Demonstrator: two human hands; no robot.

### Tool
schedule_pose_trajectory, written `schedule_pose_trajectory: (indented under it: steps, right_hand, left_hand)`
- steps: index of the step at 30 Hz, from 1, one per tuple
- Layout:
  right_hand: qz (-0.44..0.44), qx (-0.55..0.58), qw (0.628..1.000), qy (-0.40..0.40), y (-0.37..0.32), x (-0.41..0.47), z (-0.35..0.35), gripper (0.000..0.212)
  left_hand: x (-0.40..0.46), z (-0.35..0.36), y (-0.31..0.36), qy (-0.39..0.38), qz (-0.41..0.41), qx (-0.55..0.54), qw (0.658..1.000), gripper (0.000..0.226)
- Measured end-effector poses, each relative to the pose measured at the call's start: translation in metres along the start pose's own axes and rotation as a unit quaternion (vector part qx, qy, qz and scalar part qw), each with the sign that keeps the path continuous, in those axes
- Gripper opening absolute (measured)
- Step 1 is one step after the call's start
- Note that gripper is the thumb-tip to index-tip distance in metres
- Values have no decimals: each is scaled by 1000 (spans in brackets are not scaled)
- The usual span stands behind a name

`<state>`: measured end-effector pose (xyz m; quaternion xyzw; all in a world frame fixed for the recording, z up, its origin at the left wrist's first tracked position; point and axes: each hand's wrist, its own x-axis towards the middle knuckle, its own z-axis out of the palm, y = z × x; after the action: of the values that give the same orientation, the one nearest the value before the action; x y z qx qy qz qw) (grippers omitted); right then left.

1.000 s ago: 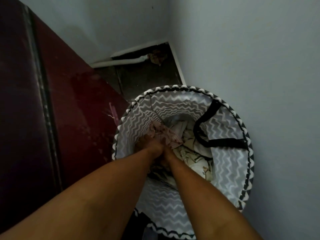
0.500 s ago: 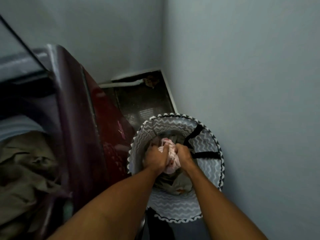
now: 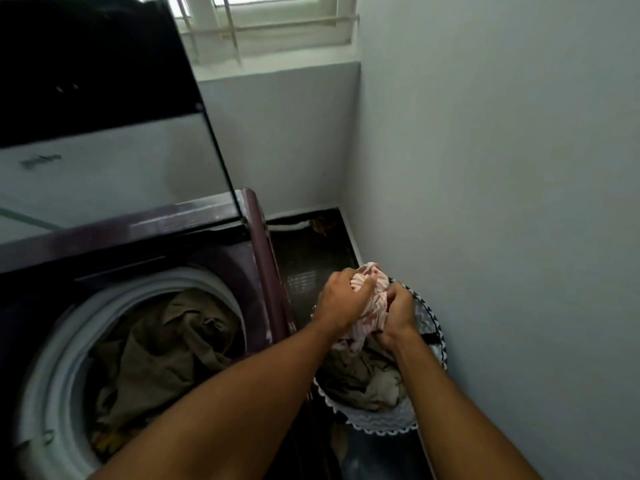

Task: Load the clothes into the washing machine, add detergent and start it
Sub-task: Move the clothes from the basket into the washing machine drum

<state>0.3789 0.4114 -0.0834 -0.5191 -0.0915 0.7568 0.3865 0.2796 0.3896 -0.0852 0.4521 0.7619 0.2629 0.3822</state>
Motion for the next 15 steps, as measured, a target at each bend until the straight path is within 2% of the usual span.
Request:
schedule_pose_trajectory:
  steps: [5,7,11,15]
  right_hand:
    - [-12,39,999,-31,0,-32,44,38]
    - [-9,56,996,-66,2,-44,62,39]
    - [-3,61,992,-114,18,-73,100,28]
    - [2,33,985,-171,40,-99,141,40]
  left_hand:
    - [-22,-60,28,83,48,37,995,41]
    - [-29,-81,32,97,56,53,992,42]
    - [-45,-132,32,100,57,61,992,44]
    - [-66,-185,17,137,44,24,989,41]
